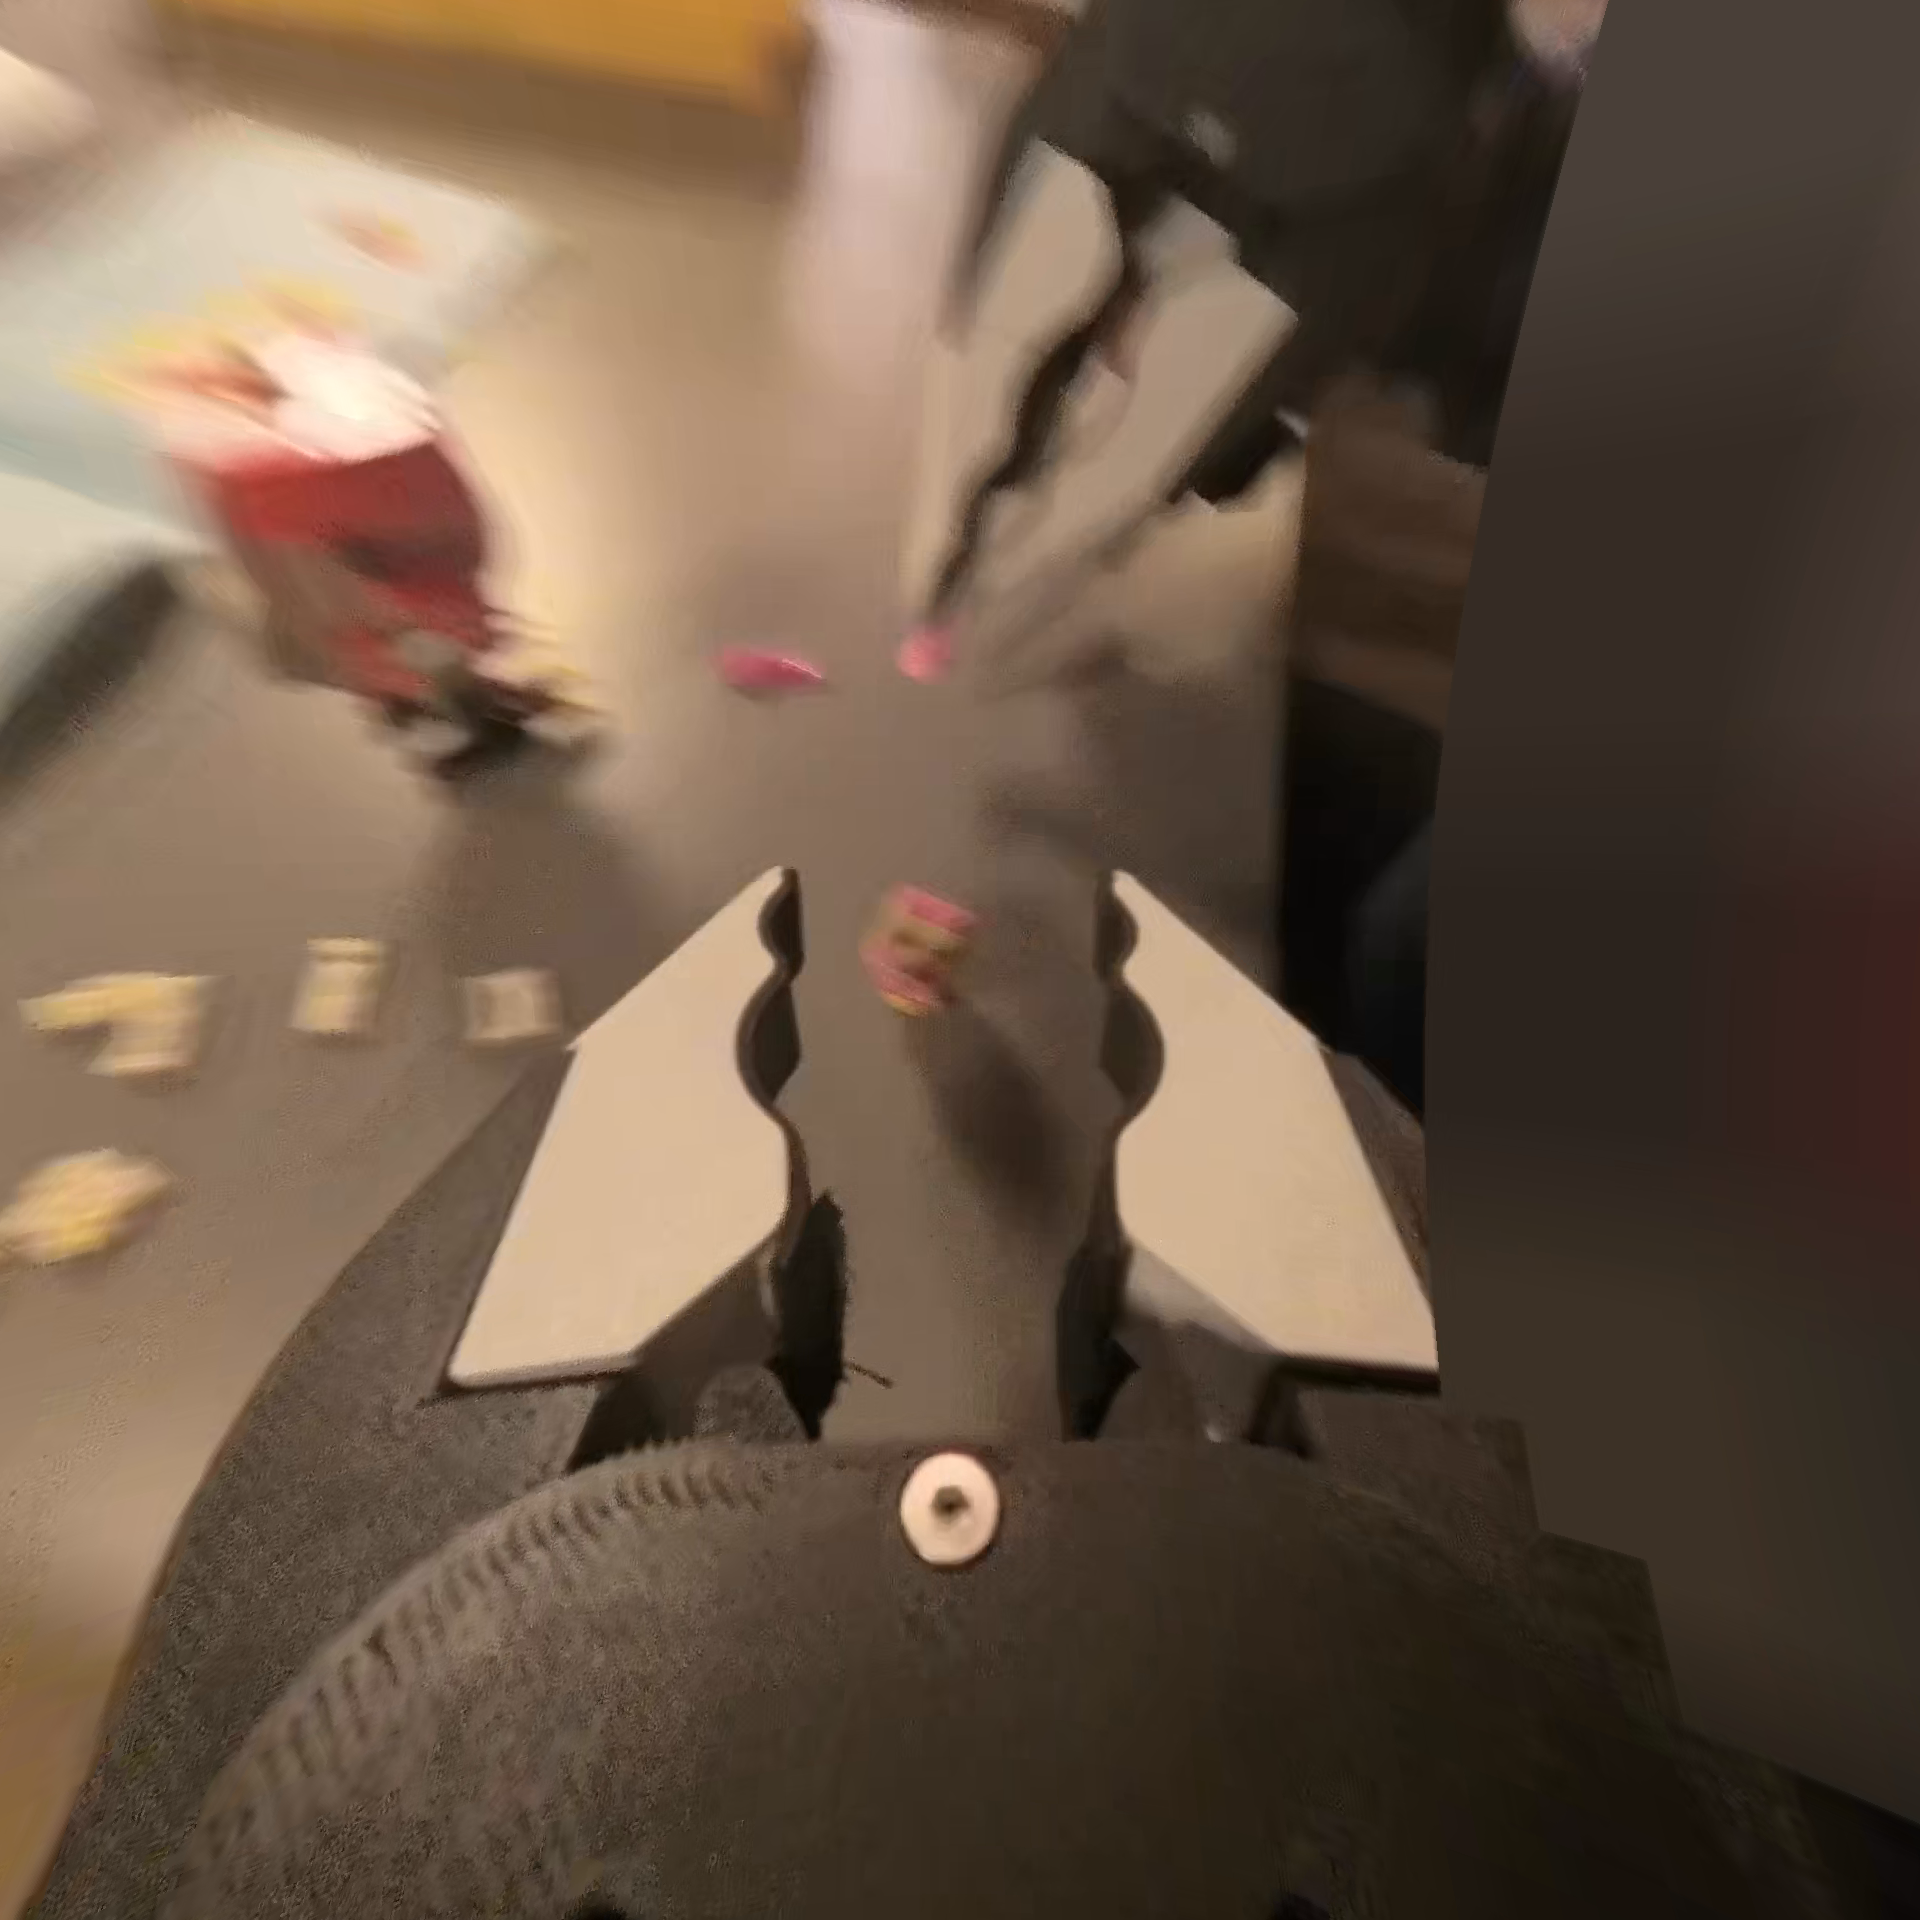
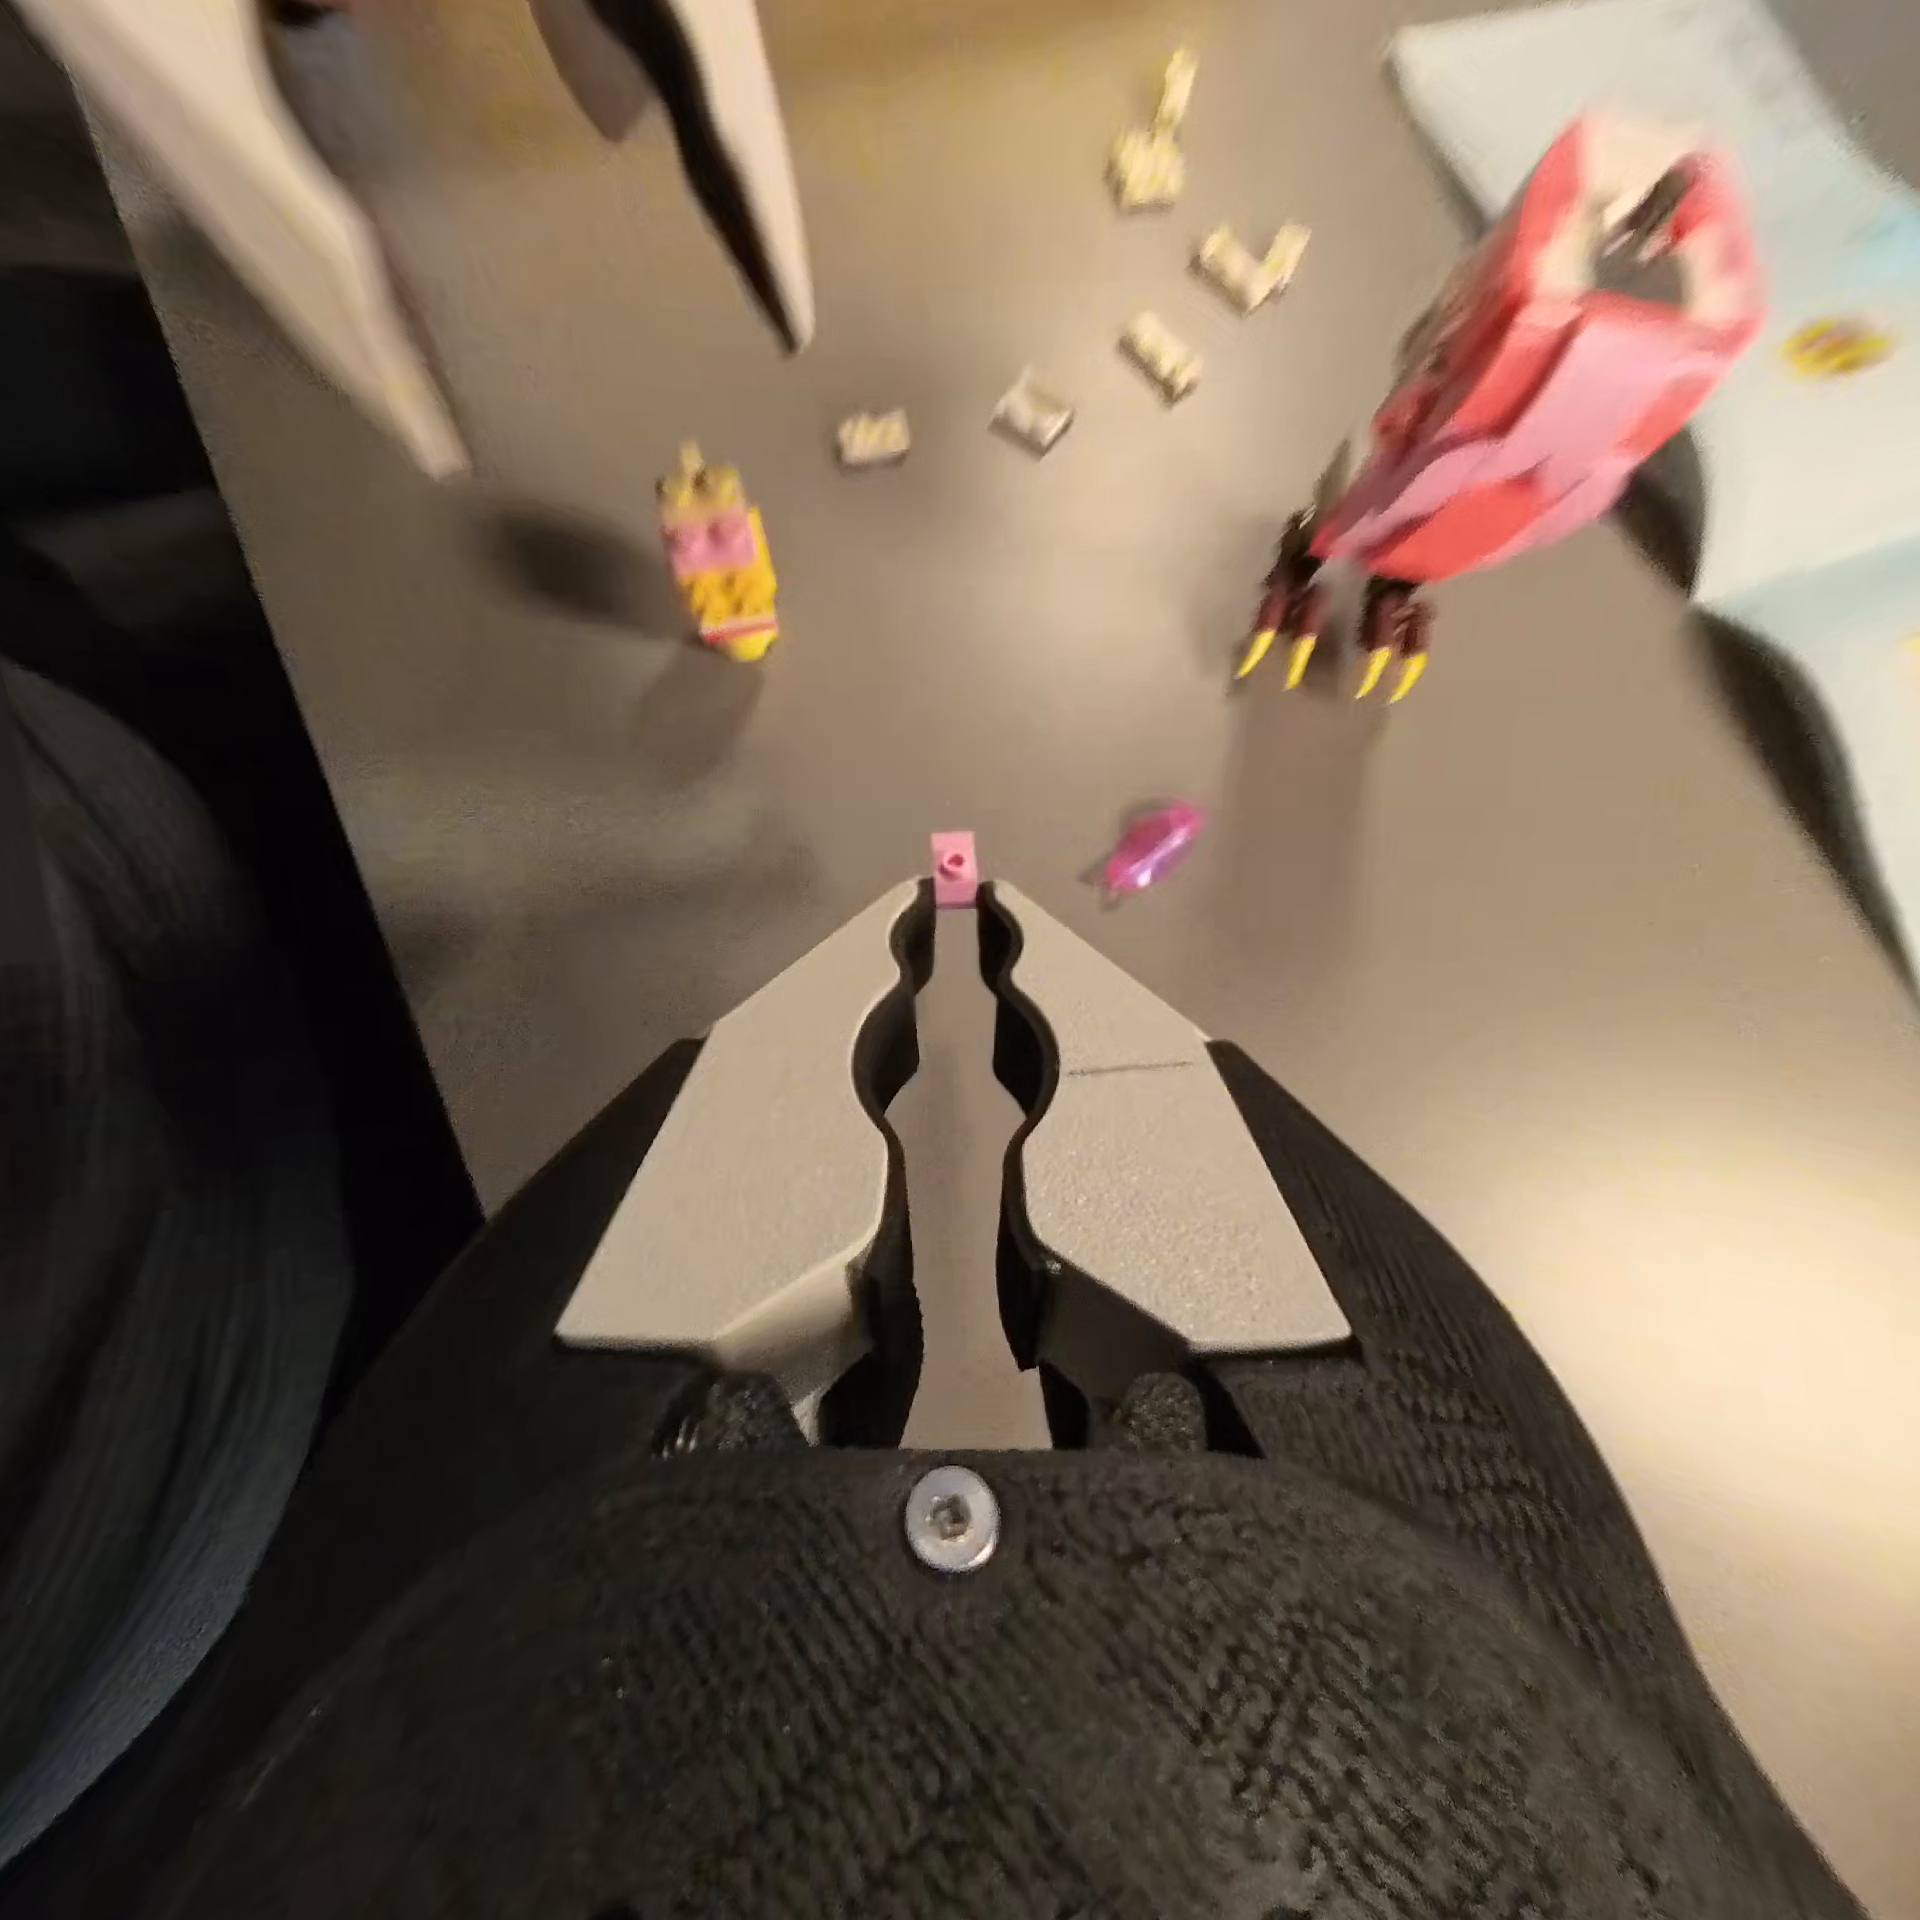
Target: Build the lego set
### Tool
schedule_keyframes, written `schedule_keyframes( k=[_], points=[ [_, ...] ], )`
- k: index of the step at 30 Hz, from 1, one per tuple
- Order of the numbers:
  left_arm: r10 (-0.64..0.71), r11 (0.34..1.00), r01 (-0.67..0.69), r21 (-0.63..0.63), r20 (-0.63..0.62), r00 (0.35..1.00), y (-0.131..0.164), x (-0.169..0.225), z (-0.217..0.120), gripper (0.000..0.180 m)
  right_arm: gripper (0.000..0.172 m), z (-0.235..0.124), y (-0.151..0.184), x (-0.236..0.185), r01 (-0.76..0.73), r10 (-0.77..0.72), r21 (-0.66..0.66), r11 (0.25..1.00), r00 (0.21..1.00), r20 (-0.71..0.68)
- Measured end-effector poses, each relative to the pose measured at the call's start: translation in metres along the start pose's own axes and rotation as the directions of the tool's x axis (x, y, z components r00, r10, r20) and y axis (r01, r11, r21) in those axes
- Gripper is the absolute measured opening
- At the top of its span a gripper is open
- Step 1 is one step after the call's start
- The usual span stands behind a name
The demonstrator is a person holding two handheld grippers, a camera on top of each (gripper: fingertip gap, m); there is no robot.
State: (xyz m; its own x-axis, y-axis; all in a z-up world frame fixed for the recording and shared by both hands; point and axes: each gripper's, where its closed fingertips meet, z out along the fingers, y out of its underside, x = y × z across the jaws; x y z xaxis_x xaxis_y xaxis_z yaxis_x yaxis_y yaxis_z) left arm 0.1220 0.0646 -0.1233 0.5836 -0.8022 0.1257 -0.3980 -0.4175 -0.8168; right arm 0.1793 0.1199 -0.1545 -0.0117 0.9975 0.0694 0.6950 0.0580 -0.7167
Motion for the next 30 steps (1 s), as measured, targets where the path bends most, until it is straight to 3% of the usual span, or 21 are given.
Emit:
schedule_keyframes(
  k=[2, 4, 8, 13, 19, 24, 30],
  points=[
    [-0.044, 0.997, 0.037, -0.062, -0.127, 0.991, 0.019, 0.017, 0.008, 0.060, 0.006, 0.006, 0.012, -0.009, 0.010, -0.009, -0.056, 0.998, 1.000, 0.025],
    [-0.029, 0.999, 0.024, -0.039, -0.136, 0.990, 0.023, 0.015, 0.011, 0.065, 0.006, 0.011, 0.020, -0.014, 0.022, -0.018, -0.103, 0.994, 0.999, 0.036],
    [-0.004, 0.998, -0.002, -0.060, -0.097, 0.995, 0.031, -0.002, 0.017, 0.054, 0.006, 0.014, 0.025, -0.013, -0.022, 0.024, -0.130, 0.991, 1.000, 0.013],
    [0.032, 0.997, -0.043, -0.060, -0.175, 0.984, 0.032, 0.008, 0.028, 0.048, 0.006, 0.013, 0.026, -0.010, -0.069, 0.068, -0.137, 0.988, 0.998, -0.010],
    [0.066, 0.994, -0.077, -0.081, -0.135, 0.989, 0.036, 0.005, 0.040, 0.038, 0.014, 0.013, 0.026, -0.005, -0.131, 0.128, -0.109, 0.985, 0.991, -0.038],
    [0.011, 0.998, -0.017, -0.058, -0.108, 0.994, 0.032, 0.000, 0.039, 0.039, 0.018, 0.013, 0.026, -0.006, -0.166, 0.164, -0.084, 0.983, 0.986, -0.028],
    [-0.002, 0.999, -0.001, -0.033, -0.093, 0.996, 0.031, 0.004, 0.036, 0.037, 0.018, 0.009, 0.026, -0.024, -0.168, 0.175, -0.096, 0.981, 0.982, 0.071]
  ],
)
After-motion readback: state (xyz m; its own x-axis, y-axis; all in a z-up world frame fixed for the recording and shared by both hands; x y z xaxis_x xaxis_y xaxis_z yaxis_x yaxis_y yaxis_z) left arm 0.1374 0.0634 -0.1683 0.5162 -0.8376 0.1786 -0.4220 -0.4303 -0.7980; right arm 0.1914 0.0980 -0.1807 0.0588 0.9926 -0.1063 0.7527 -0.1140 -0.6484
